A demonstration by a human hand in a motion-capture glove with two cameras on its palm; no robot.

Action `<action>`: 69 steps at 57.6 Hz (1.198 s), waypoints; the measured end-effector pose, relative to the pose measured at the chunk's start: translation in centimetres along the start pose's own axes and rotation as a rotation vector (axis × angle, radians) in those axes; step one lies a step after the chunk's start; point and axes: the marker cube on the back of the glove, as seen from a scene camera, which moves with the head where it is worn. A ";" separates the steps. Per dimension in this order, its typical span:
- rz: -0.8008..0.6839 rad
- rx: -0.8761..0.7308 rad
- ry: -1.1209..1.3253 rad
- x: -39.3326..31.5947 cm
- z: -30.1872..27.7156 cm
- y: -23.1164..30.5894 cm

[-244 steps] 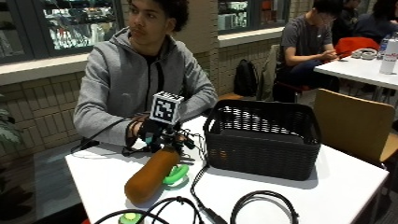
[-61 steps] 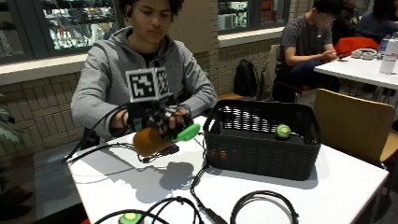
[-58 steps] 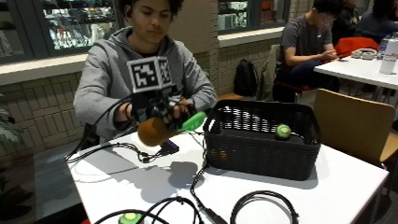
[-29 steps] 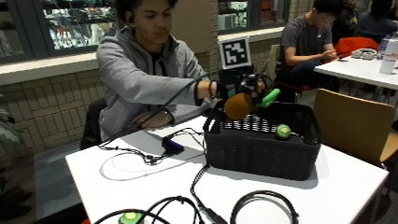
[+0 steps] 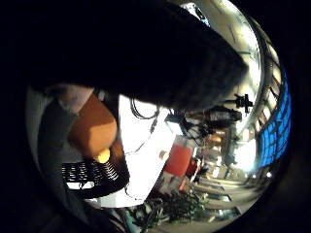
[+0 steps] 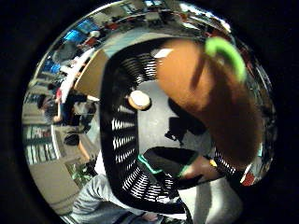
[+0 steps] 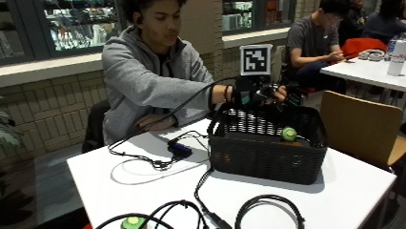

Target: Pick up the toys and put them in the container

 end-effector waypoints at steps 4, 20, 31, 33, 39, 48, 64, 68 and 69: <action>0.083 0.064 0.006 1.5 -0.8 0.7; 0.173 0.087 0.157 11.9 -1.6 8.1; 0.353 0.148 0.070 20.2 1.6 18.2; 0.384 0.124 0.067 21.3 2.4 19.8; 0.493 0.004 0.120 25.3 5.8 25.1; 0.571 -0.134 0.033 29.9 10.7 29.4; 0.780 -0.446 -0.118 28.7 20.6 32.8; 0.792 -0.466 -0.156 29.0 21.7 32.6; 0.796 -0.463 -0.164 29.0 21.9 32.6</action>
